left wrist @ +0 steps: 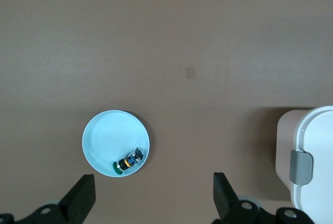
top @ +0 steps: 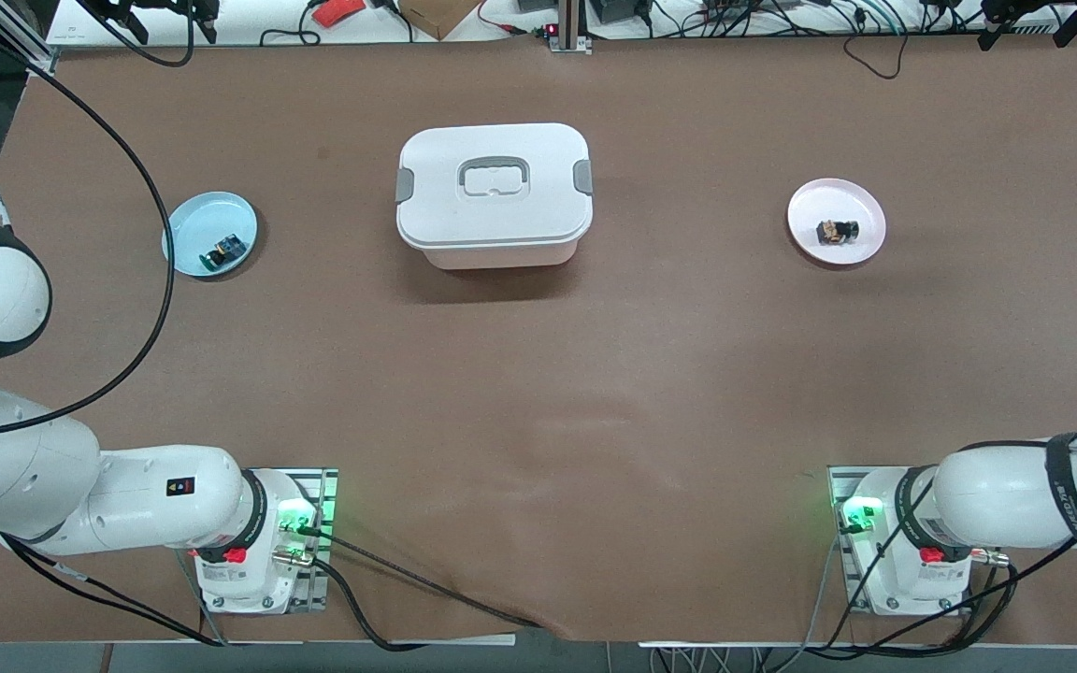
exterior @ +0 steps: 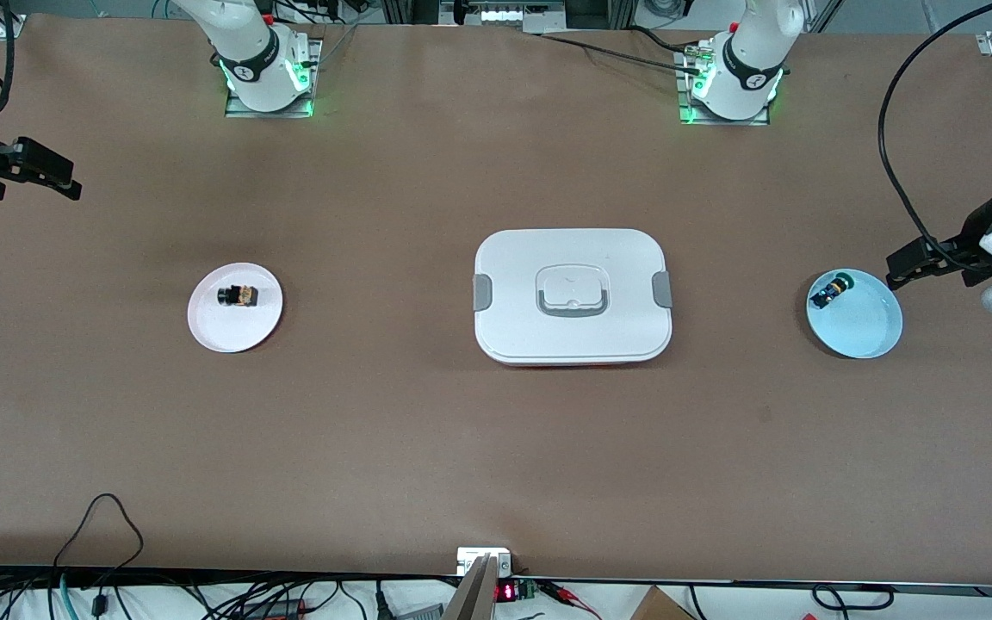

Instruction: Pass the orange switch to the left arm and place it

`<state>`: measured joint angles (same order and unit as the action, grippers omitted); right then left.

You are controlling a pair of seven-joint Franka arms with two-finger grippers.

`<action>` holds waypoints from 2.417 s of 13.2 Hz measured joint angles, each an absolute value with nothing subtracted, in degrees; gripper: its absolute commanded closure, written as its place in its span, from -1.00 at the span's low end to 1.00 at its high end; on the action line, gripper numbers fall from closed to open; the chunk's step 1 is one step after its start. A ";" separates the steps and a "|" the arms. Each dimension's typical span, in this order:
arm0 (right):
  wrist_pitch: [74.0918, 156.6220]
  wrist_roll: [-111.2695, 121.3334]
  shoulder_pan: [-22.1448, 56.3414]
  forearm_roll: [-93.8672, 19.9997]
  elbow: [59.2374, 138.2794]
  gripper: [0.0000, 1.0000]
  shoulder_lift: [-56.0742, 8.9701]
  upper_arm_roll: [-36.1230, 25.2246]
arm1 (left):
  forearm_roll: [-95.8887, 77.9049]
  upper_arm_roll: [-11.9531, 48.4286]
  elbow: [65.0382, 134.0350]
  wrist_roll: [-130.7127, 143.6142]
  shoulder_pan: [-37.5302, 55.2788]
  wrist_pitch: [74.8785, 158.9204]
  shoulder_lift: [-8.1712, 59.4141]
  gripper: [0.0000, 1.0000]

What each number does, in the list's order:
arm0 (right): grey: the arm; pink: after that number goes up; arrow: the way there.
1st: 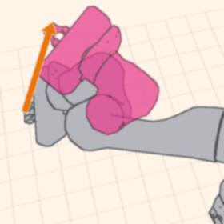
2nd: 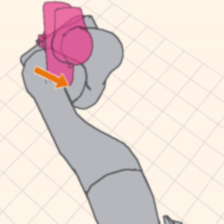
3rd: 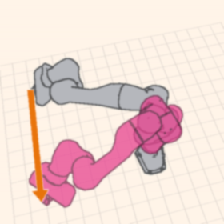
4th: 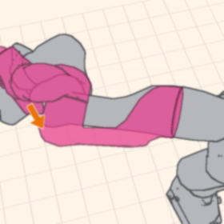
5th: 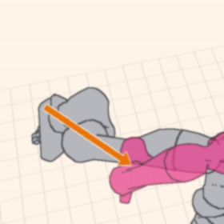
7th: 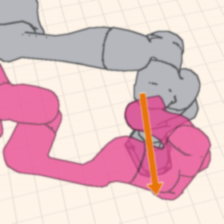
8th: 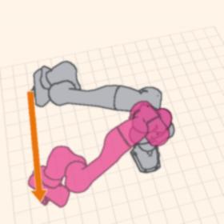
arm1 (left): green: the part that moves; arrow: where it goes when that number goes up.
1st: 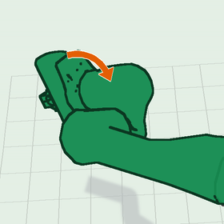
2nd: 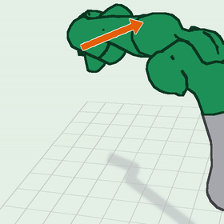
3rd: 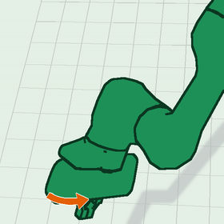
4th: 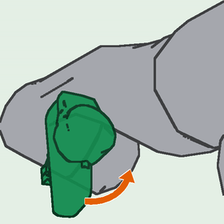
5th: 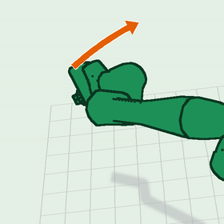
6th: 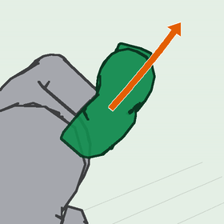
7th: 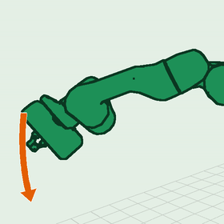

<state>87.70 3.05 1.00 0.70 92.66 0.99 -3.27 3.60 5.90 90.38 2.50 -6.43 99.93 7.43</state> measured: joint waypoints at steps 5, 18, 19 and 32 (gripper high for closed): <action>87.58 3.06 0.99 0.70 92.68 -1.00 -1.48 -3.27 | 3.60 5.91 90.38 2.50 -5.69 99.86 7.84 -1.00; 96.09 2.99 3.16 -0.67 92.70 -1.00 -13.32 -3.11 | 3.60 5.90 90.38 2.50 -5.69 99.86 7.99 -1.00; 96.75 2.99 3.47 -0.64 92.70 -1.00 -14.02 -3.10 | 3.60 5.90 90.38 2.50 -5.69 99.86 7.99 -1.00; 120.11 3.01 4.64 5.26 112.47 -1.00 -16.97 -3.03 | 3.60 5.89 90.38 2.51 -5.69 99.86 8.00 -1.00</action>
